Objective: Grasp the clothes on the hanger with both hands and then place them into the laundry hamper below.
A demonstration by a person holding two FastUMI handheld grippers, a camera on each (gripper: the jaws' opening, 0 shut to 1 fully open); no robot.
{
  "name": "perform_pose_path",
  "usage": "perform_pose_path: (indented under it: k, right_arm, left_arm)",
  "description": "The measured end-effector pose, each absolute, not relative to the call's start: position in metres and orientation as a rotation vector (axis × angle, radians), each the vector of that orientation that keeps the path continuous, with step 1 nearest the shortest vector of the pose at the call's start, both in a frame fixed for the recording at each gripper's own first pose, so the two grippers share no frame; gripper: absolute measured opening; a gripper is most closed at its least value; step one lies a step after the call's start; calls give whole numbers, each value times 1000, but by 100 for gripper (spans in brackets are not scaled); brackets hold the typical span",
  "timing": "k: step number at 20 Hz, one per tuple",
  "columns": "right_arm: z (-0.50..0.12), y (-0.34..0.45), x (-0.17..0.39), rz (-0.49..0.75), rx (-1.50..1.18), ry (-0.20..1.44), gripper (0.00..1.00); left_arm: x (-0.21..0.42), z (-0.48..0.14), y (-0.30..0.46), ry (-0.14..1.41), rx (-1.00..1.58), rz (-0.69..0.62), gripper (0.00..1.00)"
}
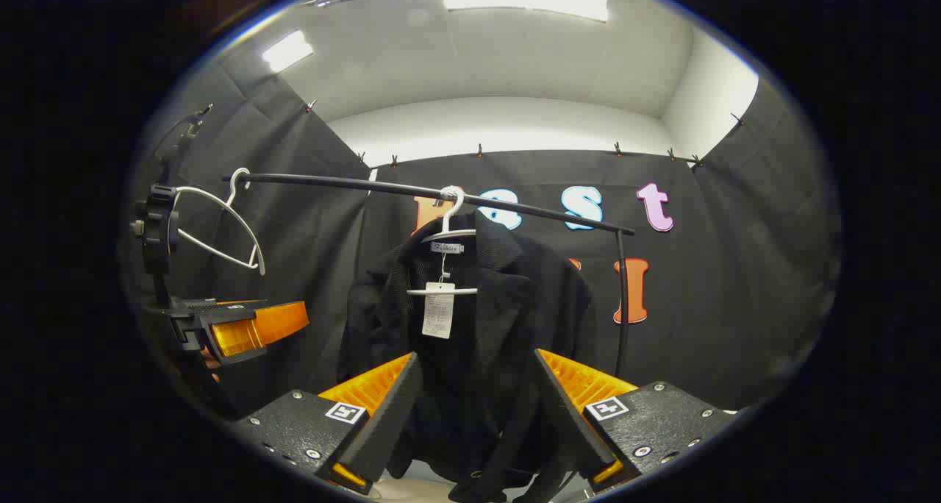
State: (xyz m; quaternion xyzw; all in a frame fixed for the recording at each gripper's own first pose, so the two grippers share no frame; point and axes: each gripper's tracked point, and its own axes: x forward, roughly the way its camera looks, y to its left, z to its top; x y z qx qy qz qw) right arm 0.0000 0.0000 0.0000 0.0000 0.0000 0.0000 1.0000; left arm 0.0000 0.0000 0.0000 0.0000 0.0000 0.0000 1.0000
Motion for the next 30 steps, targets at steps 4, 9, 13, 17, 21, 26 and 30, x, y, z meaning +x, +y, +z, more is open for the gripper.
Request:
perform_pose_path:
  k: [4, 9, 13, 17, 21, 26, 30]
  right_arm:
    - [-6, 4, -3, -26, -14, 23, 99]
    - [-12, 0, -6, -43, -17, 56, 93]
    - [-15, -2, -3, -51, -38, 57, 93]
    - [-19, 1, 3, -42, -29, 57, 93]
    - [-21, -1, 6, -42, -31, 56, 93]
    - [-26, 1, 18, -30, -39, 73, 93]
    - [-36, 10, 40, 10, -31, 100, 93]
  left_arm:
    - [-4, 0, 13, 2, -16, -3, 96]
    - [-7, 2, 20, 8, 12, -5, 95]
    - [-5, 1, 19, 5, 7, -4, 95]
    - [0, 0, 15, 0, 25, -12, 93]
    - [0, -3, 15, 3, 20, -15, 93]
    - [-3, -3, 18, 12, 23, -15, 93]
    - [-10, -1, 21, 18, 24, -14, 97]
